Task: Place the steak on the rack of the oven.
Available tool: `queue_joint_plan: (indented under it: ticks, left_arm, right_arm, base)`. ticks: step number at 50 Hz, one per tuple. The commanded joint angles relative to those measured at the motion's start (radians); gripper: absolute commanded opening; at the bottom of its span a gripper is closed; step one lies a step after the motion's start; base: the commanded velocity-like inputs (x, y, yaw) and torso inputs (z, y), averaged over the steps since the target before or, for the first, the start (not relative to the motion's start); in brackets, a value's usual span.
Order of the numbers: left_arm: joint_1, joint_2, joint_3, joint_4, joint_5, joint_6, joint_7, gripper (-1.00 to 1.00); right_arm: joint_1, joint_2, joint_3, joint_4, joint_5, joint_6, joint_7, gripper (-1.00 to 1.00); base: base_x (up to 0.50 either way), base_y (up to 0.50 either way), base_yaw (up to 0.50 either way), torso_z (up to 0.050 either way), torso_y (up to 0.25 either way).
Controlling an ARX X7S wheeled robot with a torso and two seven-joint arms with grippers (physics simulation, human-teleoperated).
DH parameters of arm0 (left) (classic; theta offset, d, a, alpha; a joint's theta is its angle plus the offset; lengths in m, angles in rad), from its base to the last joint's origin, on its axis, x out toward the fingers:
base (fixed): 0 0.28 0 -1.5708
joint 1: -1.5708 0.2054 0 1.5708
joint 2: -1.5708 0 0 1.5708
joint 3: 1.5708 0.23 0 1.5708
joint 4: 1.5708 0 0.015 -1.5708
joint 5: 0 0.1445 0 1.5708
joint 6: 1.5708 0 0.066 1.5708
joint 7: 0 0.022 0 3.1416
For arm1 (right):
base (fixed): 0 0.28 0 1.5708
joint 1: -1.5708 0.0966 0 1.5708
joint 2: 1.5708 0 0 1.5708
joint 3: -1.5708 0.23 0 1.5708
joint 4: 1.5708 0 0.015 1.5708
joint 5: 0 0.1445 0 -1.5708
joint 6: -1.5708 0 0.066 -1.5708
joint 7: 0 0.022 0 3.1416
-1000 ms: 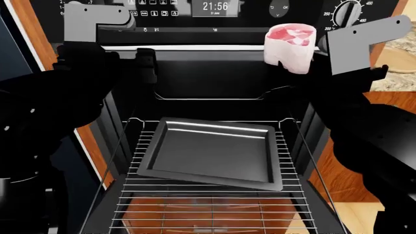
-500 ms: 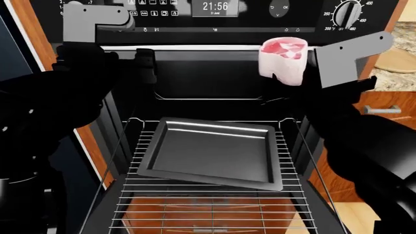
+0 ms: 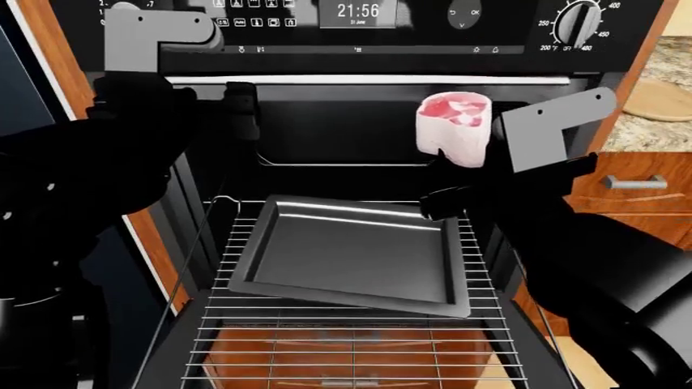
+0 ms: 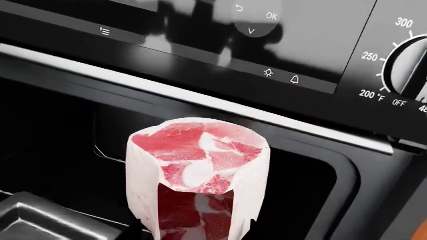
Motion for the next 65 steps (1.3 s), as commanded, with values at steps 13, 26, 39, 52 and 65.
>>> queue_joint_plan:
  ticks: [13,26,39,52,65]
  left_arm:
    - [0.003,0.000,0.011,-0.012,-0.003,0.016,0.000,1.00]
    - [0.015,-0.005,0.005,-0.003,-0.012,0.018,-0.006,1.00]
    - [0.021,-0.006,0.011,-0.011,-0.014,0.031,-0.003,1.00]
    - [0.023,-0.007,0.010,-0.009,-0.021,0.031,-0.009,1.00]
    - [0.032,-0.009,0.017,-0.014,-0.022,0.047,-0.004,1.00]
  right_arm:
    - [-0.061,-0.014,-0.050,0.063,-0.052,-0.096,-0.035,-1.00]
    - [-0.094,-0.020,-0.083,0.065,-0.062,-0.123,-0.040,-1.00]
    - [-0.116,-0.034,-0.111,0.056,-0.062,-0.139,-0.043,-1.00]
    - [-0.136,-0.039,-0.130,0.027,-0.053,-0.140,-0.040,-1.00]
    - [-0.165,-0.043,-0.178,0.059,-0.078,-0.184,-0.060,-1.00]
  base:
    - [0.00,0.00,0.00,0.000,0.001]
    - [0.00,0.00,0.00,0.000,0.000]
    - [0.00,0.00,0.00,0.000,0.001]
    - [0.00,0.00,0.00,0.000,0.000]
    - [0.00,0.00,0.00,0.001,0.001]
